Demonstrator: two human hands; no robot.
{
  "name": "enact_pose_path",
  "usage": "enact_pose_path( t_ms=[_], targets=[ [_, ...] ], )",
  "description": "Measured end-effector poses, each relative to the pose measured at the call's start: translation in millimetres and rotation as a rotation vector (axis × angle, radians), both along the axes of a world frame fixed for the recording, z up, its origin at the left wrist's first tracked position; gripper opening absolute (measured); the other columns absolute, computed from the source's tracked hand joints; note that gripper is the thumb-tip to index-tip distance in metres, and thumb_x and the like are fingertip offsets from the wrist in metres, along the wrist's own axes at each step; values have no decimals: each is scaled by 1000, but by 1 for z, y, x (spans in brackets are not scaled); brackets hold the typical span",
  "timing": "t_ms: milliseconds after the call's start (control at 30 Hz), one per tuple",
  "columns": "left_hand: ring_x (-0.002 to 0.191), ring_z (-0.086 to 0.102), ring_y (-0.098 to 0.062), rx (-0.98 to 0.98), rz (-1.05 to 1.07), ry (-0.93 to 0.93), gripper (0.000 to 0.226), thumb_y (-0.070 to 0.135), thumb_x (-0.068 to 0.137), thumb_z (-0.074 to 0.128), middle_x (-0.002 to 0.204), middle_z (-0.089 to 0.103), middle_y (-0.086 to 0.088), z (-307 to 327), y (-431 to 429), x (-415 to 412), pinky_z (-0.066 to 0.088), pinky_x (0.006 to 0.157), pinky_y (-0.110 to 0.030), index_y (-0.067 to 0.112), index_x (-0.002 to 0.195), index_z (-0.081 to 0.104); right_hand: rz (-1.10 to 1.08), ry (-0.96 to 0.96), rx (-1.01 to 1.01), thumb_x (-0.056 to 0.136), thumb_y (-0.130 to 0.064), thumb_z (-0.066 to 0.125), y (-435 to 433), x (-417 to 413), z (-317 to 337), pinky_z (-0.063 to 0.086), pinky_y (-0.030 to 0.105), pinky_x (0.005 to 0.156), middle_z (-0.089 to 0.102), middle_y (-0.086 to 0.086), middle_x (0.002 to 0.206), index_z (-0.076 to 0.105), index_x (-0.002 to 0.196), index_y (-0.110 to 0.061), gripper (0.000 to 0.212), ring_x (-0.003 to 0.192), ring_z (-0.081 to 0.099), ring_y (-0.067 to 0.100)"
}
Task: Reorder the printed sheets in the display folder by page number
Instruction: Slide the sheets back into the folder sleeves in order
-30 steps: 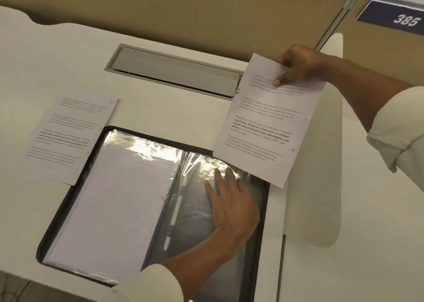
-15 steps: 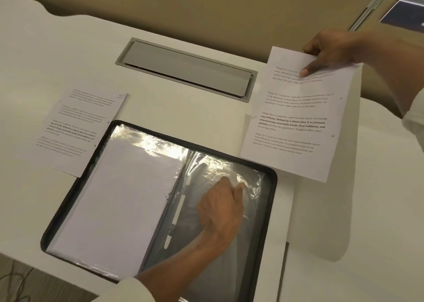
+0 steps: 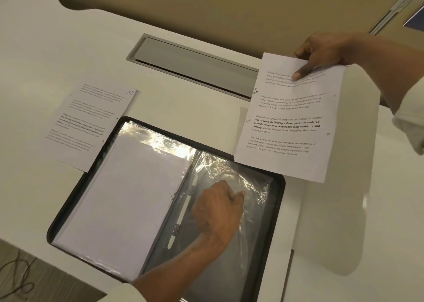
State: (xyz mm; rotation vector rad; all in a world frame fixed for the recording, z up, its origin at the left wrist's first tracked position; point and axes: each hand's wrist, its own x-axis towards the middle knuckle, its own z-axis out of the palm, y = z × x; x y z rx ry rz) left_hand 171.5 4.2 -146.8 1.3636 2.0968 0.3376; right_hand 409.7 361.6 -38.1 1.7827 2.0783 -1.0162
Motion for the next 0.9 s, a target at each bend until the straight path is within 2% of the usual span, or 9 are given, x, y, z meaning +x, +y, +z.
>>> enact_pose_path(
  t_ms=[133,200,300,400,500,567,700,800,900],
  targets=[
    [64,62,-3,41,-88,87,37,61,96,66,70,62,13,1,0,2,56,66,-23,29,79,59,-1,16,33,78,-22,91,6,-11,0,55,24,47,80,9,88,80,97,-14,23,56,71,12],
    [69,65,-5,64,-135,121,35,61,99,61,77,65,12,2,0,3,58,70,-26,28,86,61,19,16,38,78,-23,92,9,-18,-2,56,24,50,81,8,89,80,98,-14,25,57,71,12],
    [75,66,-7,103,-212,158,32,58,103,57,87,67,12,2,1,5,57,71,-26,28,94,62,38,20,28,77,-25,93,14,-29,-9,56,28,65,81,4,89,80,95,-18,23,65,72,16],
    [66,65,-8,153,-246,234,28,54,97,68,78,65,12,-3,-1,8,52,59,-24,28,89,62,65,36,12,78,-25,93,16,-43,-17,57,31,71,81,3,90,80,93,-20,20,71,72,19],
    [46,55,-5,214,-288,316,33,48,75,90,60,58,14,-11,-1,12,37,44,-20,28,73,63,89,59,1,80,-24,92,18,-59,-25,60,32,73,81,2,95,80,104,-21,27,77,74,21],
    [43,52,-4,232,-310,361,33,44,71,93,59,57,13,-15,0,15,38,41,-20,27,72,65,118,66,8,81,-25,91,21,-71,-32,59,30,75,80,3,100,79,110,-19,32,80,72,22],
    [45,53,-6,308,-339,397,30,41,71,93,61,59,10,-16,-1,18,42,42,-23,23,78,70,126,69,18,80,-28,92,23,-90,-45,53,26,66,77,4,105,75,112,-18,37,77,67,18],
    [47,55,-8,367,-357,400,32,48,78,88,63,61,8,-17,-1,20,44,43,-25,21,80,71,67,123,39,78,-28,93,21,-93,-57,55,24,60,78,5,103,75,104,-20,33,75,70,19],
    [51,58,-12,397,-367,414,54,73,87,68,65,62,5,-22,-4,18,48,46,-29,19,80,69,24,165,64,77,-30,94,18,-92,-67,55,27,61,79,8,99,76,100,-19,30,75,73,25]
  ],
)
